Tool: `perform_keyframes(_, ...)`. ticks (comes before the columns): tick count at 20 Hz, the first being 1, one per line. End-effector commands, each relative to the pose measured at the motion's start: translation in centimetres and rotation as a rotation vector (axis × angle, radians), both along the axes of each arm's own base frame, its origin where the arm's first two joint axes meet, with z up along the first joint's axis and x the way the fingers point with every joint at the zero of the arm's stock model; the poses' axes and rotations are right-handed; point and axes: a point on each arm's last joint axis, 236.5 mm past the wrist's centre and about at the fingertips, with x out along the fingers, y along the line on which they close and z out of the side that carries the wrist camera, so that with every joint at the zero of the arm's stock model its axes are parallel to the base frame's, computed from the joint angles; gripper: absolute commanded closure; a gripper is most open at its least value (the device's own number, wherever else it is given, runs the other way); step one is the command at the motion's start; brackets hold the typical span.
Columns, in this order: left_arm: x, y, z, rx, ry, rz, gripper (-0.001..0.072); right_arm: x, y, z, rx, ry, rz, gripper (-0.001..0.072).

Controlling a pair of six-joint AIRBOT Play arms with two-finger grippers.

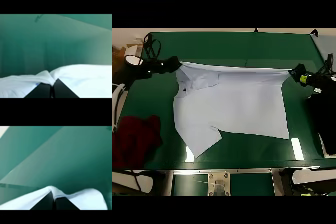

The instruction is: Fold the shirts.

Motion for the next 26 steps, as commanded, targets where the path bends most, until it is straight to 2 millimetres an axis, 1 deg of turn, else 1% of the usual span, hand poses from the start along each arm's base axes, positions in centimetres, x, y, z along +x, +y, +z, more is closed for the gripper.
perform_keyframes(1,3.6,1.8,-0.1,0.003,-0.063,0.085,0.0679,3.9,-0.1,-2.1,0.075,0.019,0.020,0.0697)
perform_keyframes(4,5.1,2.9,2.7,0.013,-0.142,0.132,0.0679,6.1,-0.6,0.1,0.091,-0.030,0.026,0.0697)
perform_keyframes(6,5.4,2.8,3.7,0.012,-0.163,0.130,0.0680,6.7,-0.7,1.5,0.081,-0.060,0.029,0.0698)
perform_keyframes(8,5.5,2.8,3.9,0.014,-0.169,0.129,0.0680,6.8,-0.7,2.1,0.077,-0.072,0.037,0.0698)
perform_keyframes(9,5.4,2.7,3.7,0.026,-0.164,0.116,0.0680,6.7,-0.5,2.1,0.079,-0.069,0.046,0.0697)
perform_keyframes(11,4.5,2.0,2.6,0.065,-0.129,0.055,0.0679,6.0,0.2,1.3,0.049,-0.040,0.097,0.0698)
perform_keyframes(13,2.9,1.7,0.5,0.141,-0.064,-0.029,0.0679,4.4,1.2,-0.3,0.016,0.028,0.177,0.0698)
perform_keyframes(14,1.9,1.8,-0.6,0.167,-0.014,-0.065,0.0679,3.5,1.5,-1.4,0.000,0.081,0.207,0.0699)
perform_keyframes(16,-0.2,2.4,-2.9,0.221,0.083,-0.128,0.0679,1.0,1.9,-3.8,-0.033,0.212,0.270,0.0699)
perform_keyframes(18,-2.6,2.2,-5.0,0.257,0.177,-0.205,0.0679,-1.9,1.9,-5.9,-0.064,0.349,0.329,0.0700)
perform_keyframes(19,-3.6,2.1,-6.0,0.260,0.219,-0.234,0.0679,-3.1,2.0,-6.5,-0.072,0.397,0.352,0.0700)
perform_keyframes(22,-6.2,1.6,-8.8,0.243,0.322,-0.284,0.0679,-6.0,2.1,-6.8,-0.099,0.494,0.410,0.0700)
perform_keyframes(24,-7.1,1.4,-9.7,0.238,0.353,-0.299,0.0679,-7.4,2.0,-7.3,-0.096,0.562,0.420,0.0700)
perform_keyframes(26,-7.3,1.5,-9.9,0.240,0.359,-0.301,0.0679,-8.6,1.9,-8.4,-0.087,0.619,0.408,0.0699)
